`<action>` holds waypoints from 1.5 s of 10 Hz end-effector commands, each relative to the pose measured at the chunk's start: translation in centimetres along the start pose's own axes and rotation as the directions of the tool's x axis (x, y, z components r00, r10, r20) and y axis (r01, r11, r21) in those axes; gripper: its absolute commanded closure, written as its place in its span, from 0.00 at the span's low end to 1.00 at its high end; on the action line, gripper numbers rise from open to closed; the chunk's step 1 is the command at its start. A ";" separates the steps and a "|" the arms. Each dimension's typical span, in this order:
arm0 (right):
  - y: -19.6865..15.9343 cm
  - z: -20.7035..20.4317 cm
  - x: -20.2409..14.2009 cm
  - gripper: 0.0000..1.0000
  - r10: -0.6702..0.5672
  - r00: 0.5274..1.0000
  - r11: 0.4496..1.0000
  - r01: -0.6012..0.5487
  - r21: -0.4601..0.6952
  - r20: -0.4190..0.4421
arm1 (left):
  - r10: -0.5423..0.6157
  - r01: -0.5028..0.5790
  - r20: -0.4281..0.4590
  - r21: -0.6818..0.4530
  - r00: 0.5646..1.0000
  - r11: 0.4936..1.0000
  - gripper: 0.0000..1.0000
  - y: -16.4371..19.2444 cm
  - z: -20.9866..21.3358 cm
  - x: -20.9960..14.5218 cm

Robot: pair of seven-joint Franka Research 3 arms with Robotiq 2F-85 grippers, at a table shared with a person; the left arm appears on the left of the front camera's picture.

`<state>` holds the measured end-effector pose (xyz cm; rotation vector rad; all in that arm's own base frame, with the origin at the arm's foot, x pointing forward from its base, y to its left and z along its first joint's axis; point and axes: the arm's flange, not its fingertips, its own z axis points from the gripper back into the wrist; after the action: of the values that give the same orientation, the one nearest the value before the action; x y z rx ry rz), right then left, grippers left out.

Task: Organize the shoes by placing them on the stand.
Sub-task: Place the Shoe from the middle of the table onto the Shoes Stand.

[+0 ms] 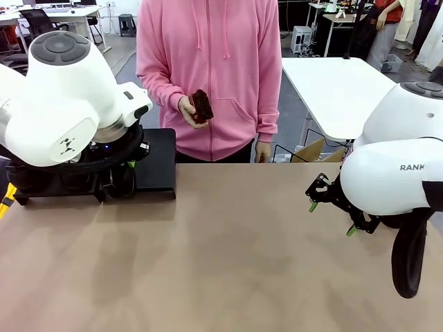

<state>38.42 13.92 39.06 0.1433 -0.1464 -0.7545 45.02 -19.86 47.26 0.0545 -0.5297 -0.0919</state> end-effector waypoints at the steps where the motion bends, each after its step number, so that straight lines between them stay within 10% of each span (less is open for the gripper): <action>1: 0.1 0.1 0.0 0.00 0.007 1.000 1.000 -0.007 0.004 0.003 | 0.003 -0.004 0.011 0.053 1.000 0.999 1.00 1.2 -0.2 1.0; 15: 0.1 0.1 0.0 0.00 0.007 1.000 1.000 -0.007 0.004 0.003 | -0.020 0.033 -0.091 0.140 0.996 0.990 1.00 3.6 -6.9 9.5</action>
<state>38.42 13.92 39.07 0.1433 -0.1465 -0.7544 56.27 -17.07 45.88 0.1942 -0.4181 -0.0961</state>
